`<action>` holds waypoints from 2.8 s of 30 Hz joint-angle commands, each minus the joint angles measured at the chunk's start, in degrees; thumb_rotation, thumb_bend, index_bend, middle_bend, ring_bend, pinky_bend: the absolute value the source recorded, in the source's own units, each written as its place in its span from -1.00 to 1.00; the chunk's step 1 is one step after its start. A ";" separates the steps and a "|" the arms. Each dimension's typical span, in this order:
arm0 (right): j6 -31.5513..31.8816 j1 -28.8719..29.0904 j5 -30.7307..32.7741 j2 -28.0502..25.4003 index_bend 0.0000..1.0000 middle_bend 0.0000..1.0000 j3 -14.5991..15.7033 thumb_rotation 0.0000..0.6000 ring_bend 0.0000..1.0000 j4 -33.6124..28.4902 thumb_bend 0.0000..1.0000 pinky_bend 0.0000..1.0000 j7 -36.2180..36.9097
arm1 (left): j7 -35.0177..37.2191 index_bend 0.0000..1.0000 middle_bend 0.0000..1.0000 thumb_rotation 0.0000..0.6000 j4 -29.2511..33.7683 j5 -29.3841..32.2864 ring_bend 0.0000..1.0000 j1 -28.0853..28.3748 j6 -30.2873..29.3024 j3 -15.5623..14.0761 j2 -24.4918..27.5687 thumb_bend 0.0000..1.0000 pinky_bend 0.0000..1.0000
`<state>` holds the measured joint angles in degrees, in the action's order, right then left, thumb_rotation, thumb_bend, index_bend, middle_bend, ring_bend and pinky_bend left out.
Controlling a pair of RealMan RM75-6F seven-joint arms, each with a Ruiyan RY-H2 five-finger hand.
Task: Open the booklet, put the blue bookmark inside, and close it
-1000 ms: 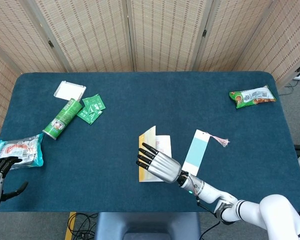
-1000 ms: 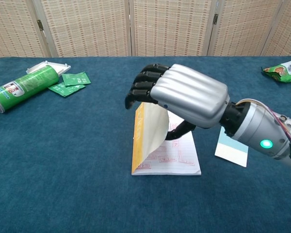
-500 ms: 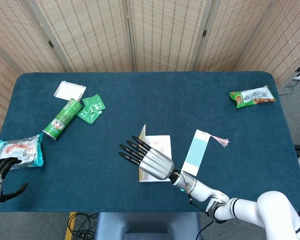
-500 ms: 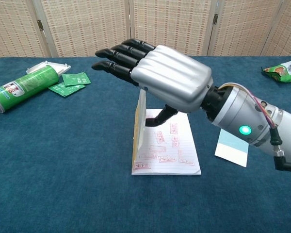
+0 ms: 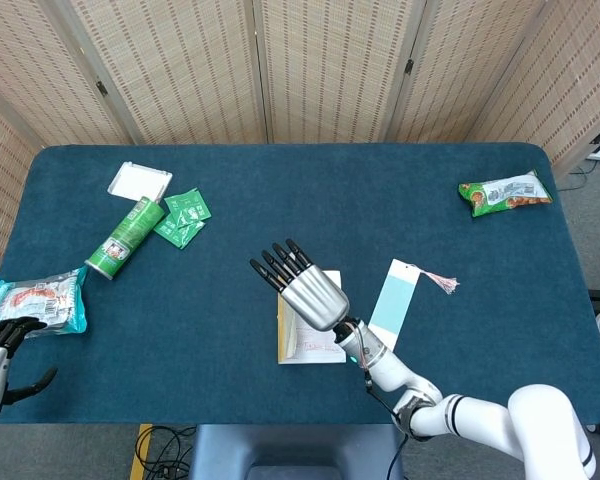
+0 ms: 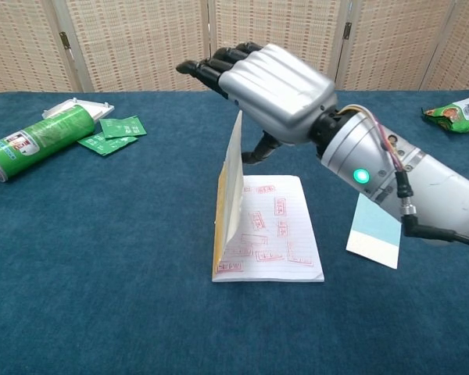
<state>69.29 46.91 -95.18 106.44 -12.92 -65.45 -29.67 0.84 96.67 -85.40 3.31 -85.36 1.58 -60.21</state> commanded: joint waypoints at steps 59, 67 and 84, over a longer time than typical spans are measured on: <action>-3.77 5.05 1.24 4.54 -1.00 -0.78 5.26 1.00 -0.60 5.13 -1.00 -0.47 6.97 | 1.21 -0.37 -0.47 1.00 -0.17 -0.16 -0.57 -1.27 -0.79 -0.50 0.62 -0.52 -0.50; -4.05 2.22 0.43 -8.52 -0.94 -0.68 8.07 1.00 -0.60 -4.22 -1.00 -0.44 7.93 | 1.66 -0.37 -0.47 1.00 -0.17 -0.24 -0.57 -1.27 -0.81 -0.44 0.84 -0.52 -0.50; -13.01 1.93 -7.60 -31.61 -0.56 -0.48 20.59 1.00 -0.48 -13.08 -1.00 -0.30 19.93 | -0.35 -0.37 -0.47 1.00 1.39 0.42 -0.57 -0.68 0.16 -0.14 0.96 -0.52 -0.50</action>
<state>57.18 48.57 -101.43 75.81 6.25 -79.01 -11.26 0.54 98.00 -85.03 2.60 -85.24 1.42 -59.29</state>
